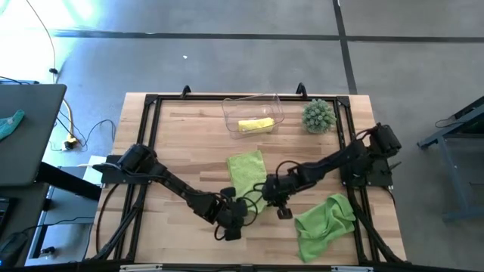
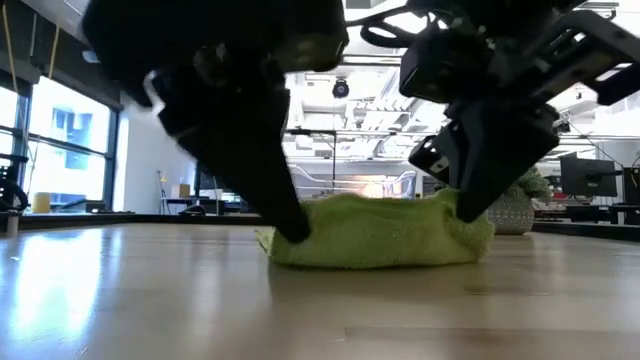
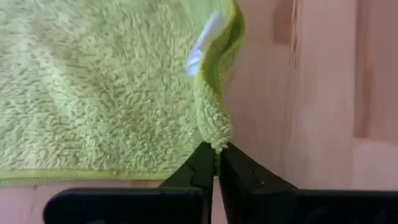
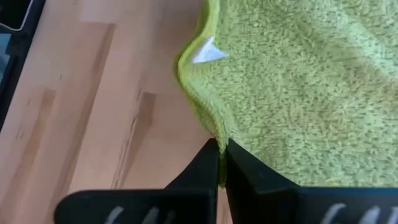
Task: Roll microfiber towels into tight, uniform cylinder then place into a basket
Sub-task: Roll the light green microfiber towel
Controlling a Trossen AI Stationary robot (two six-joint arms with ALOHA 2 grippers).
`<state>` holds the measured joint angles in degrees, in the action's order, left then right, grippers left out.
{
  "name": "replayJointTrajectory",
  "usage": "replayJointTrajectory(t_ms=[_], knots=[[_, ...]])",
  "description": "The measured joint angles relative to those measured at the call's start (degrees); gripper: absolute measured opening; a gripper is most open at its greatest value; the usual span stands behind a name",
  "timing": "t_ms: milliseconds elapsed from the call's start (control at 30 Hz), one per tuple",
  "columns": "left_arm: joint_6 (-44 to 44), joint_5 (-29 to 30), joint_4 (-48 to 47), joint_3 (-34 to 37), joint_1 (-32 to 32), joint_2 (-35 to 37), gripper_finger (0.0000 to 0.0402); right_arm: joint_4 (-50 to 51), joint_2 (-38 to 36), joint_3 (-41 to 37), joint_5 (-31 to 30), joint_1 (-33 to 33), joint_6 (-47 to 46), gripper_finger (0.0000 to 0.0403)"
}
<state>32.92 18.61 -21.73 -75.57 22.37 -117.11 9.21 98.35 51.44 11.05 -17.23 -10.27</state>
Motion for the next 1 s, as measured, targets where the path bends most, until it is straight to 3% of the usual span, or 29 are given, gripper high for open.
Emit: replayJointTrajectory(t_ms=[167, 300, 600, 733, 1000], knots=[[6.4, 0.0, -0.7, 0.0, 0.0, 0.1, 0.0006, 0.0, 0.0, 0.0, 0.6, 1.1, 0.2, 0.0002], [13.2, 0.0, 4.0, 3.8, -0.4, 0.2, 0.0006, 0.0, 0.0, 0.0, 0.7, 1.5, 0.2, 0.0002], [18.6, 1.9, 36.7, 20.4, -0.6, 5.4, 0.0005, -5.4, 0.2, 0.2, 2.5, 1.5, 6.3, 0.0002], [22.0, 4.3, 38.1, 23.9, -0.6, 6.1, 0.0005, -10.8, 0.3, -2.6, 2.5, 1.6, 6.9, 0.0002], [23.3, 6.1, 38.1, 24.0, -0.6, 6.1, 0.0005, -24.7, 0.2, -12.1, 2.4, 3.7, -2.5, 0.0002]])
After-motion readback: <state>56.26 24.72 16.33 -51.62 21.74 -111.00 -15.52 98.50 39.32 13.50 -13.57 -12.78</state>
